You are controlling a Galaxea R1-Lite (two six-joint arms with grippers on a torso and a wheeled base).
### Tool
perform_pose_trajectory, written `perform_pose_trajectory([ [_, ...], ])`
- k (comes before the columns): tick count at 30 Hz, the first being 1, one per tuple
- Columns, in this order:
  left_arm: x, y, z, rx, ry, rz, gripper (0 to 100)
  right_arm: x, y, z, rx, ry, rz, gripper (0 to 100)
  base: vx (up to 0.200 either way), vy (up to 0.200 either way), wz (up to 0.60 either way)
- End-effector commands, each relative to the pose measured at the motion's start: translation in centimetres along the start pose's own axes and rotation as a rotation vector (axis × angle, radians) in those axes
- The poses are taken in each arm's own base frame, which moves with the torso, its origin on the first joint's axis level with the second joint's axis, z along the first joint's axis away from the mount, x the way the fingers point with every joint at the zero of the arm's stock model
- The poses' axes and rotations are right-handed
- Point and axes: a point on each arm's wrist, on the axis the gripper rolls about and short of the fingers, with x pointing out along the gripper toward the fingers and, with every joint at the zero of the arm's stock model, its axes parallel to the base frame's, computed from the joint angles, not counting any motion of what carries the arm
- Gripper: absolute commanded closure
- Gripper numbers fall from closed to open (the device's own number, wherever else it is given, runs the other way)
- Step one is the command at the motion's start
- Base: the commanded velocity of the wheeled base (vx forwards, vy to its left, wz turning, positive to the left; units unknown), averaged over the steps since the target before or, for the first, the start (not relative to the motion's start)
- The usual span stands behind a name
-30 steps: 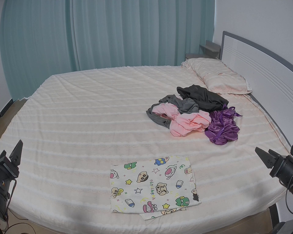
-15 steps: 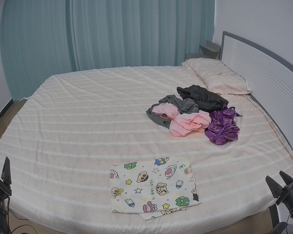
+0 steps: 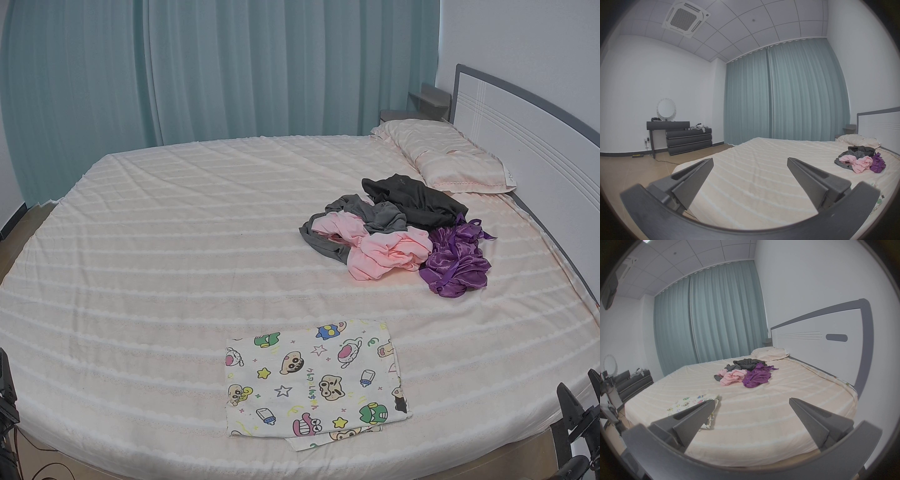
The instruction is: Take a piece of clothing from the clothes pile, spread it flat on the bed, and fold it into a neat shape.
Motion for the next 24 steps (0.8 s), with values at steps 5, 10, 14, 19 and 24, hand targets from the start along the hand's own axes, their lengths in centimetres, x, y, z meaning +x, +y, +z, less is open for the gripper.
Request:
perform_pose_trajectory([
  [5, -1.6, 1.0, -1.1, 0.009, -0.037, 0.075, 0, -1.8, -0.4, -2.1, -0.115, -0.032, -0.059, 0, 0.0, 0.0, 0.0],
  [10, -2.1, 1.3, -1.5, 0.01, -0.052, 0.094, 0, -2.5, -0.3, -2.2, -0.169, -0.096, -0.048, 0, 0.0, 0.0, 0.0],
  [14, -2.5, 1.5, -1.9, 0.013, -0.063, 0.105, 0, -2.9, -0.3, -2.4, -0.197, -0.141, -0.045, 0, 0.0, 0.0, 0.0],
  [19, -2.5, 1.5, -2.0, 0.015, -0.062, 0.092, 0, -2.8, -0.3, -2.4, -0.206, -0.15, -0.041, 0, 0.0, 0.0, 0.0],
  [24, -2.5, 1.4, -1.9, 0.01, -0.075, 0.021, 0, -2.8, -0.1, -2.4, -0.226, -0.182, 0.062, 0, 0.0, 0.0, 0.0],
])
